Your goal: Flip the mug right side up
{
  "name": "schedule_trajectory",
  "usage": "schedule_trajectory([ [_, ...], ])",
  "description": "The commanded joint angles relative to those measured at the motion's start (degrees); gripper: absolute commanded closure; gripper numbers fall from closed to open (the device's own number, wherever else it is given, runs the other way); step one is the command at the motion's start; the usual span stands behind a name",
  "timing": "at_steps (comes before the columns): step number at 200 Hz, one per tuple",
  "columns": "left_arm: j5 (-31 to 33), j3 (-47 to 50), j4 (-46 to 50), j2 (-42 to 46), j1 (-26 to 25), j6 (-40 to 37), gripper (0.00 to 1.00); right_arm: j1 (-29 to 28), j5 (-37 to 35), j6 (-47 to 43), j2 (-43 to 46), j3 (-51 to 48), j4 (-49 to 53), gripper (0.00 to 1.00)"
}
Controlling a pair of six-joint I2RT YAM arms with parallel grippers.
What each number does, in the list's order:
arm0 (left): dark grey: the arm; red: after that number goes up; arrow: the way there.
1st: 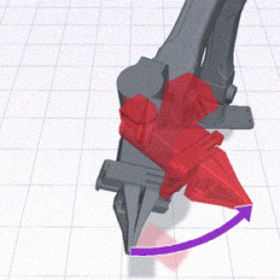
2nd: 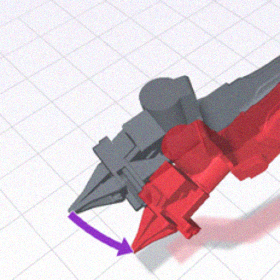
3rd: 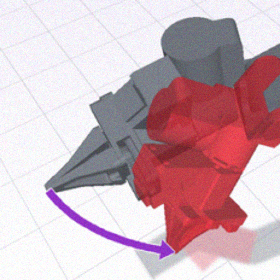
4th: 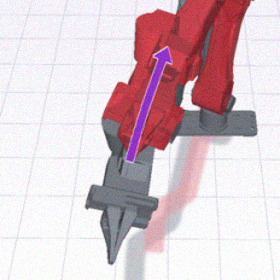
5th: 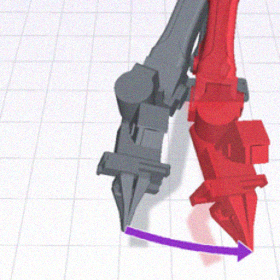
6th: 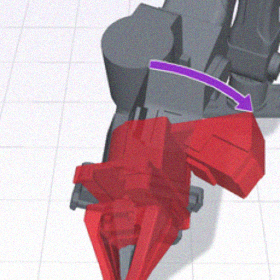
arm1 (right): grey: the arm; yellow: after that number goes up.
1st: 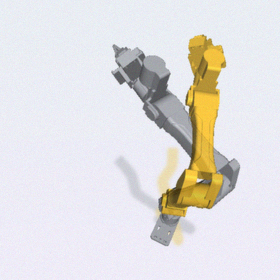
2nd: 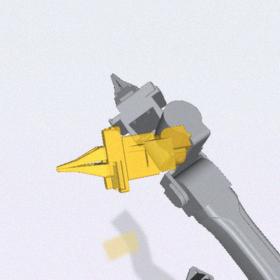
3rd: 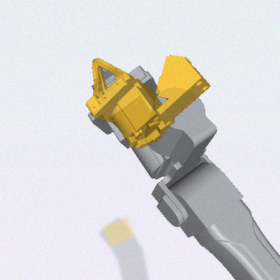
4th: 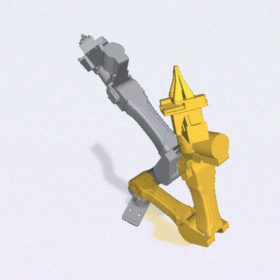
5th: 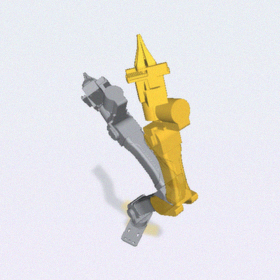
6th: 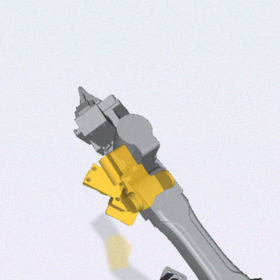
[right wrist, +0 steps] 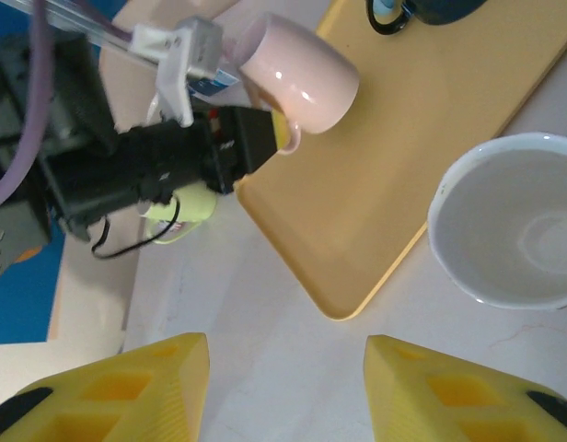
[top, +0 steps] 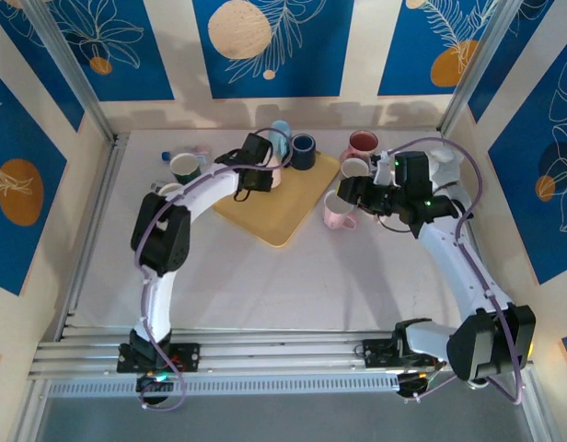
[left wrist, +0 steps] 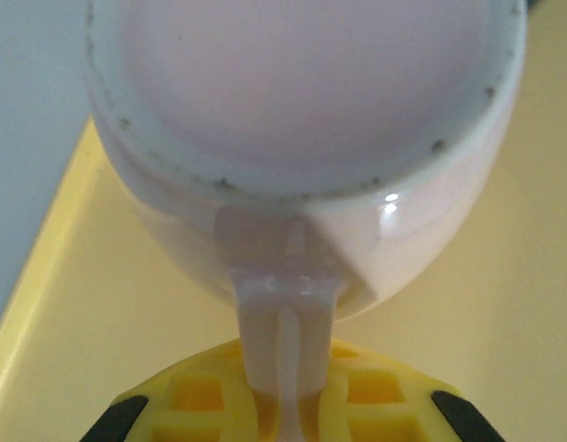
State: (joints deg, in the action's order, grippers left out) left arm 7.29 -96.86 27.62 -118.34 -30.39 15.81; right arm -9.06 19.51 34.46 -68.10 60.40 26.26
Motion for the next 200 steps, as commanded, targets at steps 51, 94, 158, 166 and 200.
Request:
schedule_trajectory([
  [51, -8.4, 17.0, -8.3, 22.8, -2.0, 9.1, 1.0, -1.0, 5.2, 6.8, 6.4, -1.8, 2.2, 0.52],
  [94, -13.2, 23.6, -10.6, 32.7, -2.0, 11.8, 1.0, -3.5, 9.5, 10.6, 9.2, -4.5, 1.5, 0.52],
  [158, -17.4, 33.2, -18.6, 44.3, -2.8, 22.5, 1.0, -4.4, 17.2, 22.3, 14.8, -11.7, -7.2, 0.52],
  [166, -16.9, 34.3, -19.1, 45.6, -3.1, 23.4, 1.0, -4.7, 17.7, 23.7, 15.2, -12.4, -8.7, 0.52],
  [200, -16.9, 35.8, -19.3, 47.7, -4.0, 24.6, 1.0, -7.5, 15.6, 25.9, 17.4, -13.0, -8.6, 0.52],
])
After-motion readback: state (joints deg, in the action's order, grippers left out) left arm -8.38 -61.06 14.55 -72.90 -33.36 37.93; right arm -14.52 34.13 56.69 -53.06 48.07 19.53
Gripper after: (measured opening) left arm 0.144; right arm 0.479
